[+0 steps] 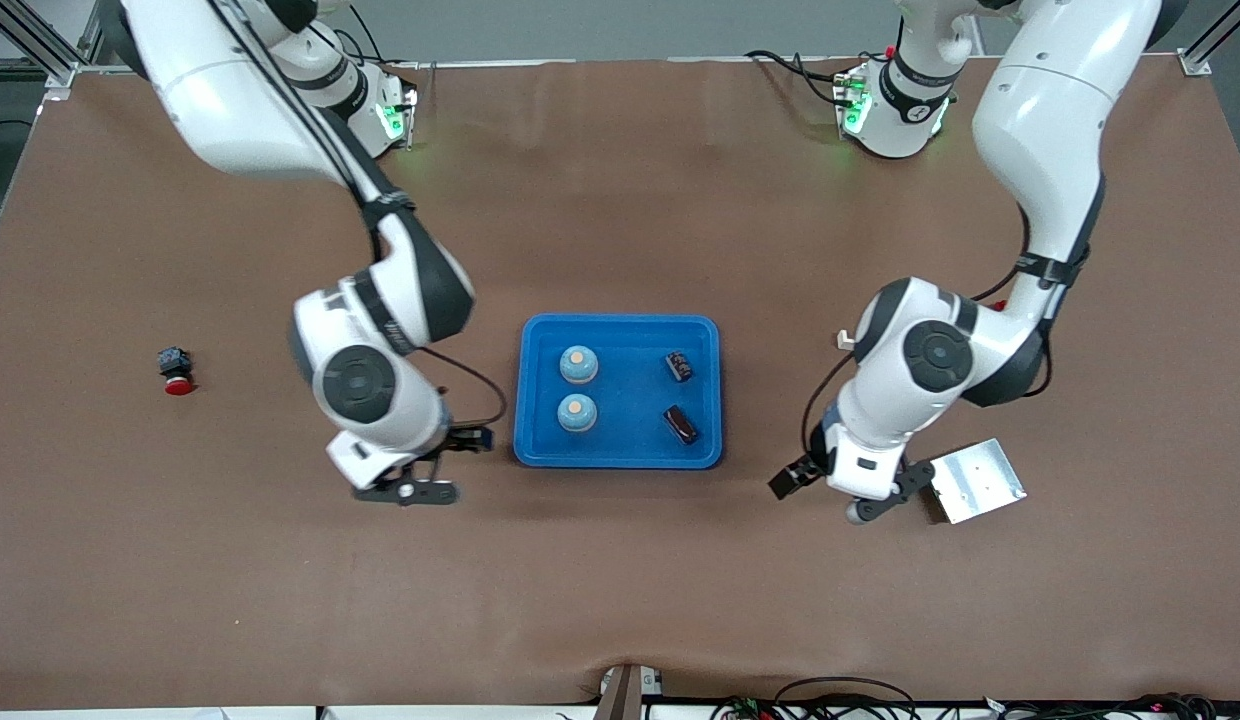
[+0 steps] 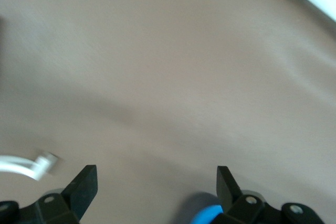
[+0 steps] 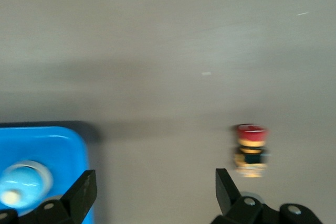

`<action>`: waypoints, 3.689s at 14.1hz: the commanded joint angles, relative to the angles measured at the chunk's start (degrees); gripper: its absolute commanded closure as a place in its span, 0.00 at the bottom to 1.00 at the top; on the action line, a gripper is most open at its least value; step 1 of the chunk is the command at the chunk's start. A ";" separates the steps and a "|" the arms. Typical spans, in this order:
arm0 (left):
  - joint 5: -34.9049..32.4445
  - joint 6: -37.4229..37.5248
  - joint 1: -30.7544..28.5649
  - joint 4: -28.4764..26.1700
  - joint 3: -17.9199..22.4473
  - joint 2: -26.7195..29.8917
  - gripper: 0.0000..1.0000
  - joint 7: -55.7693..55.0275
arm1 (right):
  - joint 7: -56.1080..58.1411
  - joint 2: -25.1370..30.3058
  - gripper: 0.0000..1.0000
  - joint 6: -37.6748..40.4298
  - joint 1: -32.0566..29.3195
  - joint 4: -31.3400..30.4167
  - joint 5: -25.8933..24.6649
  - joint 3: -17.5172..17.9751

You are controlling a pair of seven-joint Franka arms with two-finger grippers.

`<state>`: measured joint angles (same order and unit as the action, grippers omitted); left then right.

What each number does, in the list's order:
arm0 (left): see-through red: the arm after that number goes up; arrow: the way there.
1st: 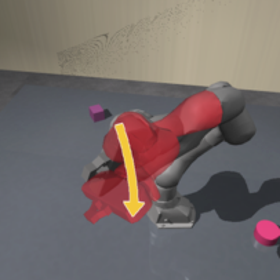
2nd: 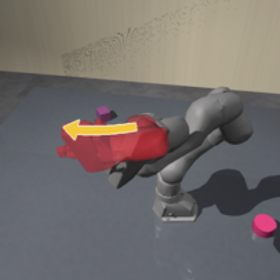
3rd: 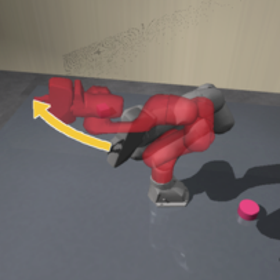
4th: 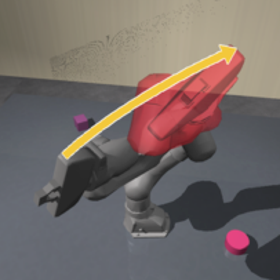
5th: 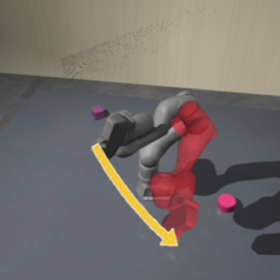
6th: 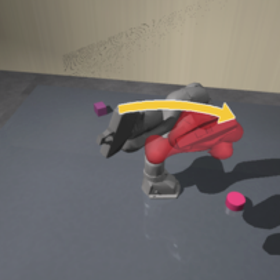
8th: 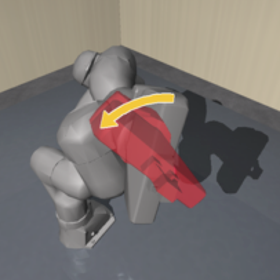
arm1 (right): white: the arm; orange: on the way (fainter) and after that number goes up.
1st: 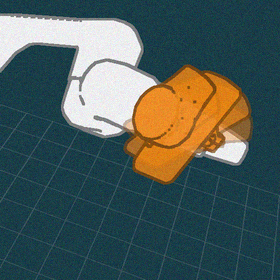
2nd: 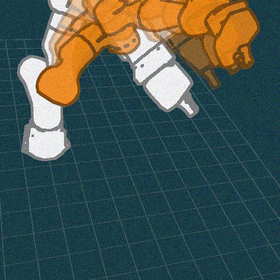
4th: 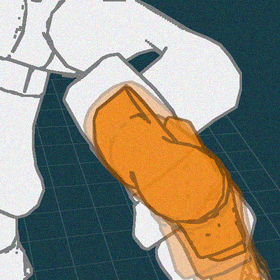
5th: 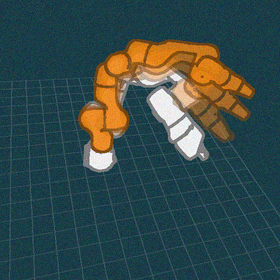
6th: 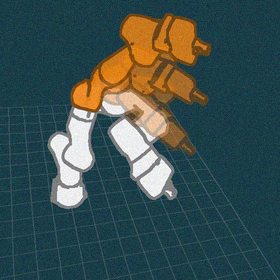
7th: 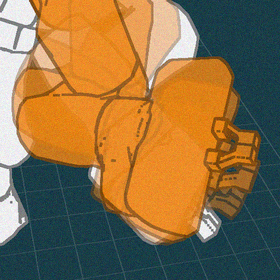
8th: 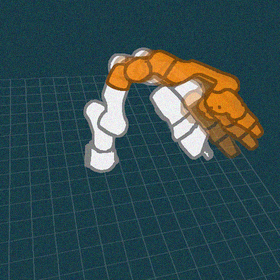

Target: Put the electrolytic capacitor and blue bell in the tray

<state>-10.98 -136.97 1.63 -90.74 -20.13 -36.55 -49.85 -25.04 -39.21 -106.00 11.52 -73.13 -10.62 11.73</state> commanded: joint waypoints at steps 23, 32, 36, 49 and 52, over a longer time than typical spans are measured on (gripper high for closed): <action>-0.53 23.22 -16.40 3.80 0.52 6.93 0.00 49.85 | 20.21 27.16 0.00 12.74 -17.16 -9.30 7.98 -2.40; -0.53 29.48 -13.49 10.75 2.55 8.25 0.00 48.18 | 27.50 32.88 0.00 12.30 -8.17 -13.18 12.47 -17.54; -0.53 29.56 -12.35 11.90 2.73 7.81 0.00 48.18 | 27.50 35.60 0.00 11.96 -9.23 -16.51 12.47 -17.27; 0.09 43.01 -10.94 16.38 2.46 5.88 0.00 48.01 | 22.85 39.47 0.00 13.45 -9.49 -18.18 12.38 -17.53; -0.09 43.01 -11.12 16.38 2.46 5.62 0.00 48.01 | 22.93 39.65 0.00 13.10 -9.49 -18.54 12.38 -17.62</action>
<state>-11.01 -95.27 -10.20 -76.38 -18.25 -30.16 -1.51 -1.35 -1.58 -91.94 2.44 -89.35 1.01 -6.02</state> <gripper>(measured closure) 0.000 0.000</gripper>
